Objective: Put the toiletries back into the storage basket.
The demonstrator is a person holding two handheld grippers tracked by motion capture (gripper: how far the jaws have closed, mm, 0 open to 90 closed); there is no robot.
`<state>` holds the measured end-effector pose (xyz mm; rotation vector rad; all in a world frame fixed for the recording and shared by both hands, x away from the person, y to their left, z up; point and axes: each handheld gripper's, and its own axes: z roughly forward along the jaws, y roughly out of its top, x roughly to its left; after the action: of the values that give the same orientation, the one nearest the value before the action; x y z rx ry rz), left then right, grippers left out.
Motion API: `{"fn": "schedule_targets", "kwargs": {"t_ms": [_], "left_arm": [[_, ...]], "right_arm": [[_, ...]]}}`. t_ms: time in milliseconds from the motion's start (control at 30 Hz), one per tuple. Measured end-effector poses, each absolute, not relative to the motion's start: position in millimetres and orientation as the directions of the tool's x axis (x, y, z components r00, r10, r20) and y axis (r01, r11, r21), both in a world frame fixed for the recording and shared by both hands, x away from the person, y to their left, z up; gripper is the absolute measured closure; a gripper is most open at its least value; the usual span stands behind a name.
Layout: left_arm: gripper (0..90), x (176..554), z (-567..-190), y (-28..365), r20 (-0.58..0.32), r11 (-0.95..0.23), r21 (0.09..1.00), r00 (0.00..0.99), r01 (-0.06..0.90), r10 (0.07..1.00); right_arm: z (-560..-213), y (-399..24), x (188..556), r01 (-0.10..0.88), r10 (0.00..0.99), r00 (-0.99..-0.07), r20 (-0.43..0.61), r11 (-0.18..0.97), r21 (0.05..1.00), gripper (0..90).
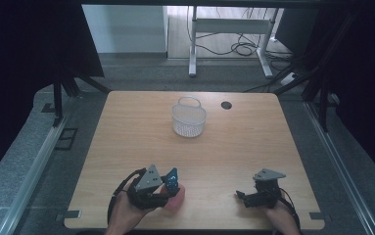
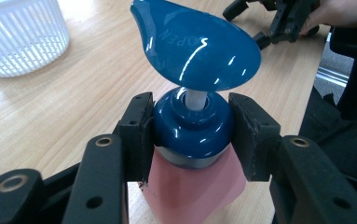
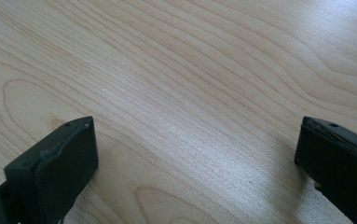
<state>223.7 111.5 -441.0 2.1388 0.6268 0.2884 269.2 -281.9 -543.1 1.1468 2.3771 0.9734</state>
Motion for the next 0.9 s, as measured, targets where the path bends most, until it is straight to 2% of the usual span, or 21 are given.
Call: {"fn": "schedule_targets", "kwargs": {"t_ms": [900], "left_arm": [[52.6, 252, -417, 114, -0.009, -0.47, 0.812, 0.813, 0.346, 0.583]], "right_arm": [[-543, -282, 269, 0.559, 0.782, -0.623, 0.002, 0.444, 0.7, 0.0]]}}
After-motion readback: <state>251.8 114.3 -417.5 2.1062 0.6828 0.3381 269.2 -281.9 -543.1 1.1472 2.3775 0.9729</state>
